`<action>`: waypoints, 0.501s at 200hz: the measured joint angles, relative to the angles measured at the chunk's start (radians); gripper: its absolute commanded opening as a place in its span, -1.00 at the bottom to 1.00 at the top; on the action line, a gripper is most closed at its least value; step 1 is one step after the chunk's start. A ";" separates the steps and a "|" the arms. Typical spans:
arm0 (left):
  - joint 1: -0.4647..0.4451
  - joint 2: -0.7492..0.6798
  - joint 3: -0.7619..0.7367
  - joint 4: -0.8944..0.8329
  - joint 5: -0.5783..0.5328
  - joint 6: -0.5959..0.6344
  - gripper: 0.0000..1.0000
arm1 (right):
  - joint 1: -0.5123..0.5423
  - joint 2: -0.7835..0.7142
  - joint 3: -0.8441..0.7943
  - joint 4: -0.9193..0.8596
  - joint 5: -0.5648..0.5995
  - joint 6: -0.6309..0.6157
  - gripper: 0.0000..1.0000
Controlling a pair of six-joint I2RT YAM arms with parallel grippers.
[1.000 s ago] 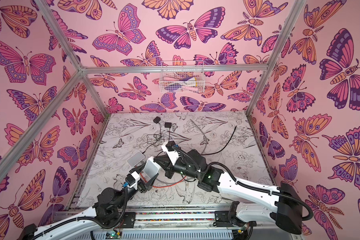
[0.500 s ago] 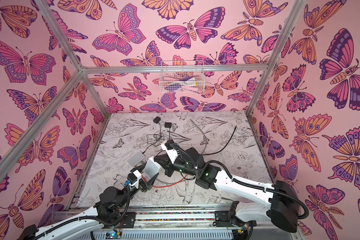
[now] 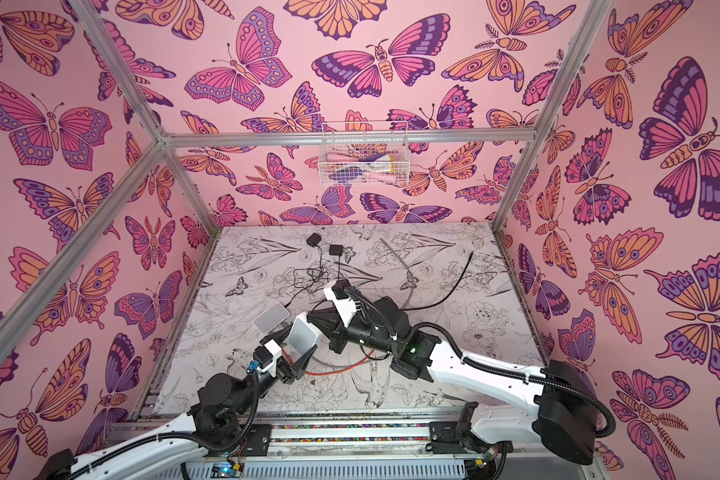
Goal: Insert the plug into the switch port
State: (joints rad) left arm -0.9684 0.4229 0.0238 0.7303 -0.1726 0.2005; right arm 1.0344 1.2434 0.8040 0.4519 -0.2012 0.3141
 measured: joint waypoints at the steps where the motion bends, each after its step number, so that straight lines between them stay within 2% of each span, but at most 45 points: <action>1: 0.000 0.000 0.000 0.000 0.000 0.000 -1.00 | 0.000 0.000 0.000 0.000 0.000 0.000 -1.00; 100: 0.000 -0.040 0.036 0.001 0.076 0.013 -1.00 | 0.016 -0.066 0.042 -0.080 -0.020 -0.024 -1.00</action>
State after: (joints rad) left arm -0.9688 0.3832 0.0597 0.7315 -0.0971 0.2134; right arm 1.0504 1.1770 0.8459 0.3717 -0.2214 0.2905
